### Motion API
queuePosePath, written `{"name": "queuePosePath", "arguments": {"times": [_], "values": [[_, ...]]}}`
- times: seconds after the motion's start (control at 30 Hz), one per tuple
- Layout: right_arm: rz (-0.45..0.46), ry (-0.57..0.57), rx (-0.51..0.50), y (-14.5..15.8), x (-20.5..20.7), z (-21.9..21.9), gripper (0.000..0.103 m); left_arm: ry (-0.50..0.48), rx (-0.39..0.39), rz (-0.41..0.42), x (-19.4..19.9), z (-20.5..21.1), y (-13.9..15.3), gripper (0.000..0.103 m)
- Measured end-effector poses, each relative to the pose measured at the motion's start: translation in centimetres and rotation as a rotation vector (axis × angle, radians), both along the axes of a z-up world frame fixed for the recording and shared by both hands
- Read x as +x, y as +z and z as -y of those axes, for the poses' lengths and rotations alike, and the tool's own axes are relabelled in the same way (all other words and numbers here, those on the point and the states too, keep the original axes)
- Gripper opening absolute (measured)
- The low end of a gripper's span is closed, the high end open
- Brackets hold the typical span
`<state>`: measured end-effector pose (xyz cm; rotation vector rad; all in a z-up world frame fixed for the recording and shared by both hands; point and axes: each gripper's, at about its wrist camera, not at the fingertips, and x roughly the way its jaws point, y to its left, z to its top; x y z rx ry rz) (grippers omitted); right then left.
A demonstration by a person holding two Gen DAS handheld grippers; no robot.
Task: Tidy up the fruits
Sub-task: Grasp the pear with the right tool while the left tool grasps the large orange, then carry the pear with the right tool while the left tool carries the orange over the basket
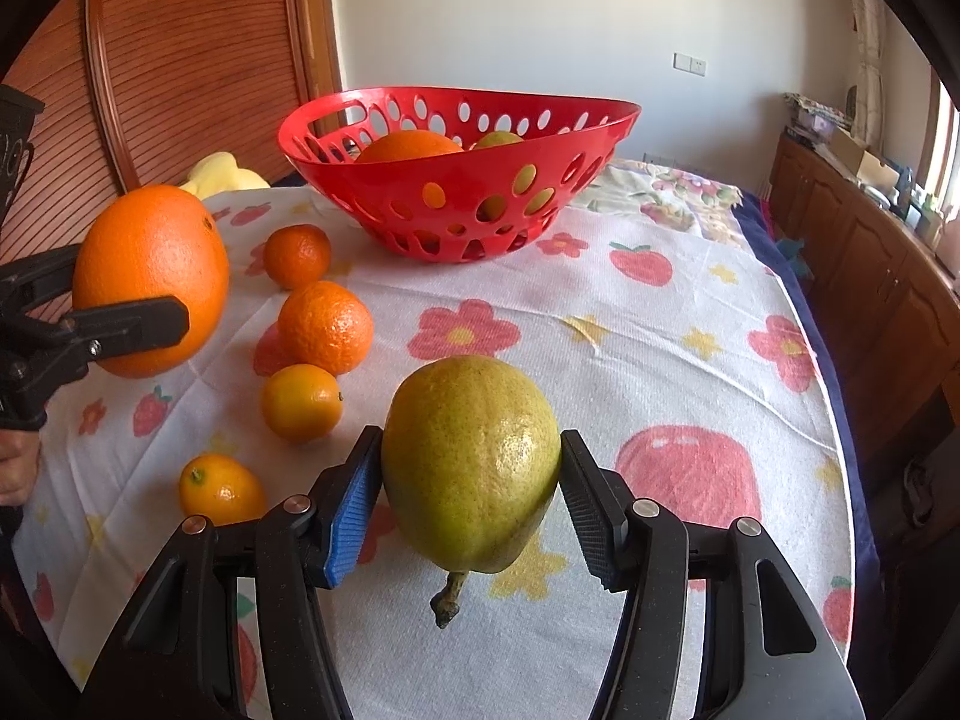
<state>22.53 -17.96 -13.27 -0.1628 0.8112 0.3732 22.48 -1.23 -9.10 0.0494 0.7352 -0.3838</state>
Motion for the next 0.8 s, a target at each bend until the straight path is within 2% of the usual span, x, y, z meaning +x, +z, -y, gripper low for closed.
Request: {"name": "queuePosePath", "arguments": {"times": [0.13, 0.47, 0.8], "values": [[0.022, -0.005, 0.010, 0.9, 0.1, 0.3, 0.059, 0.004, -0.005, 0.025, 0.4, -0.5, 1.2, 0.081], [0.111, 0.024, 0.018, 5.7, 2.1, 0.2, 0.059, 0.000, -0.010, 0.099, 2.2, -1.2, 4.5, 0.081], [0.200, 0.072, 0.019, 9.7, 6.8, -1.5, 0.059, -0.010, 0.022, 0.167, 5.4, -1.1, 7.7, 0.081]]}}
